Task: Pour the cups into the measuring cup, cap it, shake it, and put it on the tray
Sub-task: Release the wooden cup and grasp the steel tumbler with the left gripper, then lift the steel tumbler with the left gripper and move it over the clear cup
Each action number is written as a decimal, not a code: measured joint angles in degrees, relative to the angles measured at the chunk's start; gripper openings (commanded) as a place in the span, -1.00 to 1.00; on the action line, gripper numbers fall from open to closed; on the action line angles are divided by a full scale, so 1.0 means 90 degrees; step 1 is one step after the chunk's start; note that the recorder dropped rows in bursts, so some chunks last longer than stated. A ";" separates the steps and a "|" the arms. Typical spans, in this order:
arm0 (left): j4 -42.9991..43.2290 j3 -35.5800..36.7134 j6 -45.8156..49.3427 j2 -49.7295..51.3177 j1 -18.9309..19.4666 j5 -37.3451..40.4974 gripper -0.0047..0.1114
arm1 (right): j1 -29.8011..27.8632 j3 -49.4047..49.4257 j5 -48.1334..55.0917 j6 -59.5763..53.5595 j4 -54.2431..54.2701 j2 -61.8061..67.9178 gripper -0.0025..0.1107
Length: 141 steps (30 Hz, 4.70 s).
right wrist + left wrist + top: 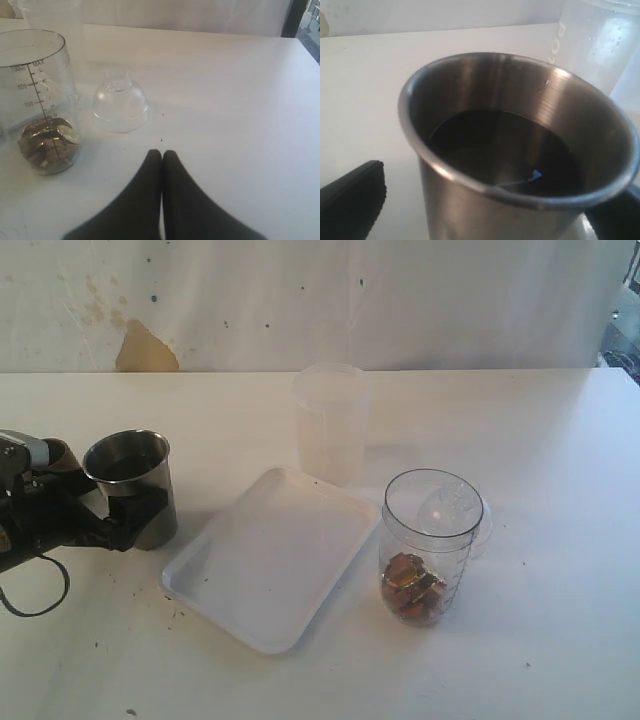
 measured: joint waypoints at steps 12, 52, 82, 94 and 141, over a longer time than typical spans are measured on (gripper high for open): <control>0.0374 -0.0460 -0.0073 0.0417 0.0000 -0.0086 0.88 | 0.0000 0.0000 0.0000 0.0000 0.0000 0.0000 -0.96; 0.0229 -0.0826 -0.0181 0.0573 -0.0317 -0.0036 -0.91 | 0.0000 0.0000 0.0000 0.0000 0.0000 0.0000 -0.96; 0.1319 -0.2183 -0.2107 -0.1512 -0.2619 0.2243 -0.92 | 0.0000 0.0000 0.0000 0.0000 0.0000 0.0000 -0.96; 0.1400 -0.2992 -0.1817 -0.1512 -0.3860 0.3518 -0.92 | 0.0000 0.0000 0.0000 0.0000 0.0000 0.0000 -0.96; 0.1108 -0.3394 0.0929 -0.1021 -0.4570 0.4445 -0.92 | 0.0000 0.0000 0.0000 0.0100 0.0000 0.0000 -0.96</control>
